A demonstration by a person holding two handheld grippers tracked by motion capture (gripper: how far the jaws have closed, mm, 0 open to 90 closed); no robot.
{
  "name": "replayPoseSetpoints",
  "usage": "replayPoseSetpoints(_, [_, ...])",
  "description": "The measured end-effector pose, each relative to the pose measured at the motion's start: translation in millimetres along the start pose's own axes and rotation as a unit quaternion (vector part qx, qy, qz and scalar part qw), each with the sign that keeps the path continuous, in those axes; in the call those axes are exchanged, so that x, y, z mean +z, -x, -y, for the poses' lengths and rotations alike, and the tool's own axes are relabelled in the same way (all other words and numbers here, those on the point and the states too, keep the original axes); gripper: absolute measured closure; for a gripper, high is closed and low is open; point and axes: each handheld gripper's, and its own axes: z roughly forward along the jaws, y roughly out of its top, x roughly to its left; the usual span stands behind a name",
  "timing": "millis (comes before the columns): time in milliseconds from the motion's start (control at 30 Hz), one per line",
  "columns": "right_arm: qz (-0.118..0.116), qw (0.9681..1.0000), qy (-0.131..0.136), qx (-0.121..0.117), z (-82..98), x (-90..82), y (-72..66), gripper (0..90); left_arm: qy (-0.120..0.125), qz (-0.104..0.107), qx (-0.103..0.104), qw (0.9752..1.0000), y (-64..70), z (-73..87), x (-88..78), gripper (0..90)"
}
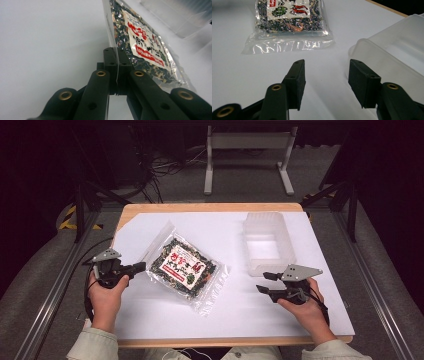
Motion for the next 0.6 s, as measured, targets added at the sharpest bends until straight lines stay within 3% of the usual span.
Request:
replayPoseSetpoints(100, [-0.003, 0.9999, -0.010, 0.001, -3.0, -0.9, -0.3, 52.9, 0.009, -0.001, 0.012, 0.9999, 6.5, -6.1, -4.0, 89.7])
replayPoseSetpoints(333, [-0.012, 0.9999, -0.007, -0.003, -15.9, -7.3, -0.7, 59.0, 0.050, 0.030, 0.035, 0.9977, 26.0, -27.7, -17.3, 89.7])
replayPoseSetpoints(567, [-0.031, 0.9995, 0.002, -0.006, -26.1, -11.4, -2.7, 61.3, 0.088, 0.056, 0.056, 0.9930, 43.7, -41.7, -32.3, 89.7])
replayPoseSetpoints(600, [-0.032, 0.9995, 0.003, -0.006, -27.3, -12.0, -3.1, 61.1, 0.098, 0.064, 0.061, 0.9912, 48.8, -44.7, -37.0, 89.7])
